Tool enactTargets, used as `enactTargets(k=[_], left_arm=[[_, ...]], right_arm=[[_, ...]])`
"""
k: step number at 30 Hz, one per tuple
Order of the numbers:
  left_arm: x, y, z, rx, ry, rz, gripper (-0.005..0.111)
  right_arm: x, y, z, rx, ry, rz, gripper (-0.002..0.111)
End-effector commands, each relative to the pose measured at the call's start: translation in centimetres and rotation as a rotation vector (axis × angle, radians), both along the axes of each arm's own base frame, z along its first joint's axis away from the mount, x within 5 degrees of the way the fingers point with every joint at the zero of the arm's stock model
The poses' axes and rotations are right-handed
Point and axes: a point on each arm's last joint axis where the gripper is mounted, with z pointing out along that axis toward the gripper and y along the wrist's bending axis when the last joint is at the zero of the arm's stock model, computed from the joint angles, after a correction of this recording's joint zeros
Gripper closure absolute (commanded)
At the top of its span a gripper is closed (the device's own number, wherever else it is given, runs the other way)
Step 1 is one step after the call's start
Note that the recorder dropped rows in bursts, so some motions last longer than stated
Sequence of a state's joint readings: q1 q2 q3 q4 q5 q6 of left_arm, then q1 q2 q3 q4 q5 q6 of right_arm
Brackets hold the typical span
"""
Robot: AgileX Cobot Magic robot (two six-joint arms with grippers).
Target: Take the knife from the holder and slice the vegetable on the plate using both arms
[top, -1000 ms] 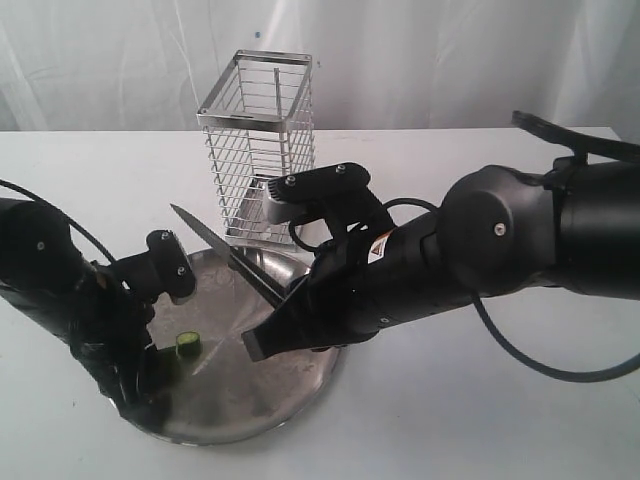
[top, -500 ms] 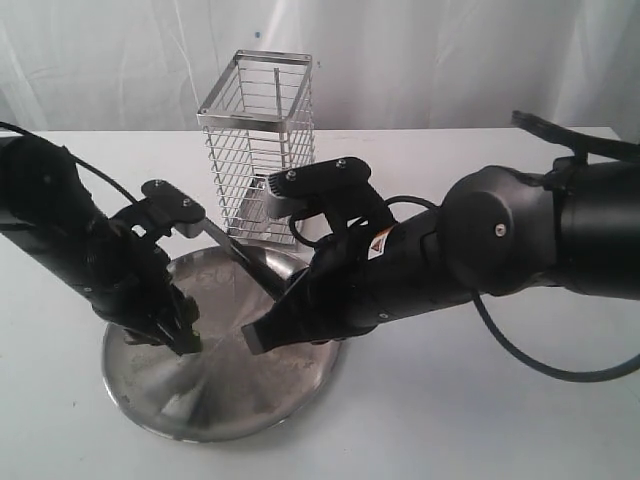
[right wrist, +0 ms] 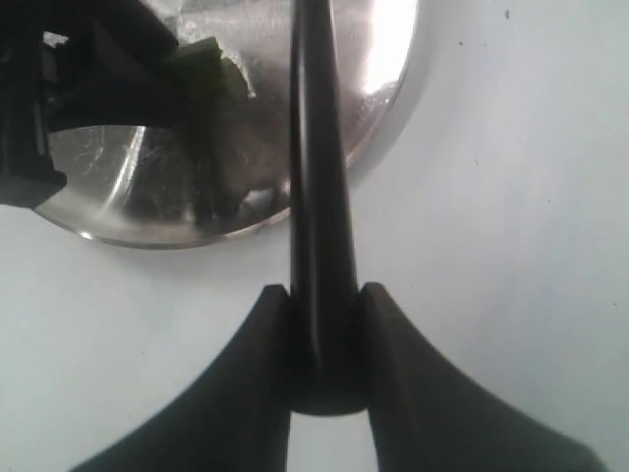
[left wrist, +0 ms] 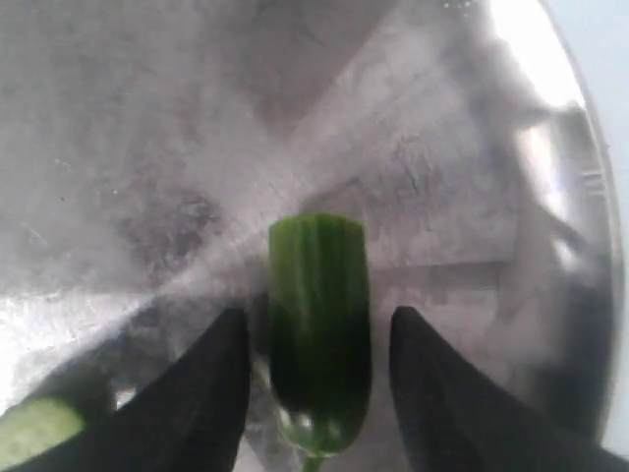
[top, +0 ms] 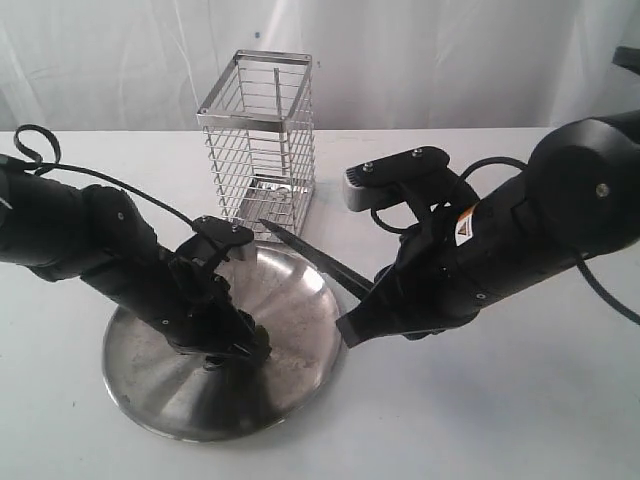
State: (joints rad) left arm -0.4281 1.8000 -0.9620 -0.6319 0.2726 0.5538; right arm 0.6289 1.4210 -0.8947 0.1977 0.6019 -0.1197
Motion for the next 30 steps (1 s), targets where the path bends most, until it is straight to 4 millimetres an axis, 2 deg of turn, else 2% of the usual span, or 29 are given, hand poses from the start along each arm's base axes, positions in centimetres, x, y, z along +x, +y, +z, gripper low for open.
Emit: enactTargets(k=[1,10,16,23,30], left_arm=[[-0.6,-0.1,2.3,-0.03,-0.026,-0.033,0.05],[-1.6,0.5,6.3,-0.051,-0.132,-0.048,0.05],[-1.8,2.5,8.8,-0.038,-0.196,0.009,0.05],[-1.5,4.9,9.2,-0.036,-0.161,0.071,0.05],[-1.3,5.3,9.2,-0.04,-0.15,0.099,0.05]], right_arm=[[0.0,-0.3,0.3,-0.011,-0.008,0.001,0.108],[-0.4,-0.4,0.1,-0.015,0.049,-0.035,0.108],[-2.0,-0.8,-1.1,-0.013,0.111,-0.083,0.108],[-3.9,-0.4,-0.3,0.166,0.035,-0.183,0.108],[-5.9,2.0,-1.8,0.21,0.063,-0.144,0.108]])
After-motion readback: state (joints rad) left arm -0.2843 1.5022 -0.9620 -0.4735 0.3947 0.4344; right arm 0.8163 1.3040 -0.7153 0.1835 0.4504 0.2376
